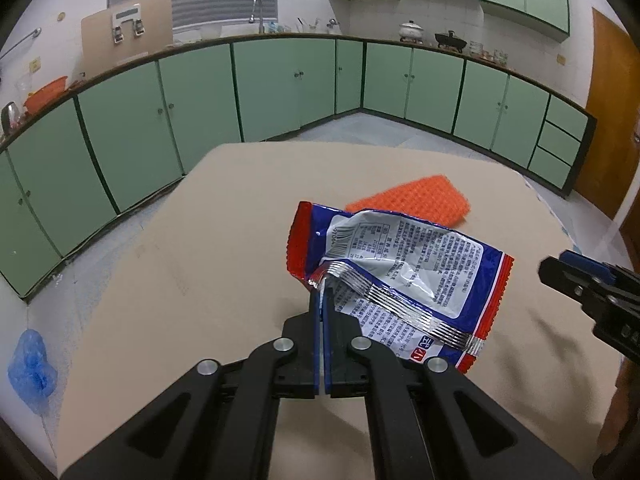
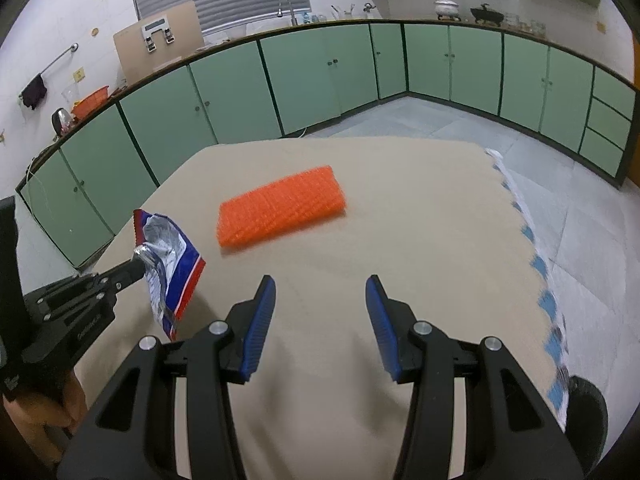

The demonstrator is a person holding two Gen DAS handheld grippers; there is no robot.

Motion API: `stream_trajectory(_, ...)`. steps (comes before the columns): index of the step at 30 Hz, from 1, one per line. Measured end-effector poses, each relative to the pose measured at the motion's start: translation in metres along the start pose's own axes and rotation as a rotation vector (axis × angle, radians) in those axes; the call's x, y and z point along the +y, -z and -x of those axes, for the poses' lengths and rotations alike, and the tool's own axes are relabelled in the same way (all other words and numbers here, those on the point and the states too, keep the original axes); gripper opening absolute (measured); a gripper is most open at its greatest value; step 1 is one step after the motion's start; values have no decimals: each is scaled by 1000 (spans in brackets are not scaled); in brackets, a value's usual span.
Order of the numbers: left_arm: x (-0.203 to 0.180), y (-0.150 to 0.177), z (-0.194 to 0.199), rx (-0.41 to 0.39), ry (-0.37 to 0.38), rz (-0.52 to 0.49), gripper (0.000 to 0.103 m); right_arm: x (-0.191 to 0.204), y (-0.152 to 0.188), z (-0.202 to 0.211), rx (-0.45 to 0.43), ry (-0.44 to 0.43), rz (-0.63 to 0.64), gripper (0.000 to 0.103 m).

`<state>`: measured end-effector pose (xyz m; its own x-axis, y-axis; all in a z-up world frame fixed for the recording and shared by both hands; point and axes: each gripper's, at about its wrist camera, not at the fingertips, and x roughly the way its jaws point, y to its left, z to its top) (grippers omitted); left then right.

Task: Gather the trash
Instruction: 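Grasp the orange foam net with the right gripper while the left gripper holds the wrapper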

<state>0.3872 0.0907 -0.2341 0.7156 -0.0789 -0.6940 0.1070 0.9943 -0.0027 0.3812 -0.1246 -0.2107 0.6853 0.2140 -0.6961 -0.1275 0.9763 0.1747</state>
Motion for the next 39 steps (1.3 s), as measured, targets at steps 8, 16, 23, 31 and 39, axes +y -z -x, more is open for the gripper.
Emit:
stream_trajectory(8, 22, -16, -8, -29, -22, 40, 1, 21, -30, -36, 16, -13, 22, 46)
stream_trajectory(16, 49, -30, -27, -34, -31, 63, 1, 36, -41, -72, 51, -7, 28, 46)
stream_trajectory(23, 67, -34, -34, -32, -36, 75, 1, 46, -50, -107, 96, 29, 36, 46)
stream_trajectory(31, 82, -37, -36, -28, -47, 90, 1, 56, -52, -127, 129, 73, 85, 46)
stream_trajectory(39, 84, -36, -34, -26, -38, 103, 1, 57, -49, -128, 143, 88, 141, 27)
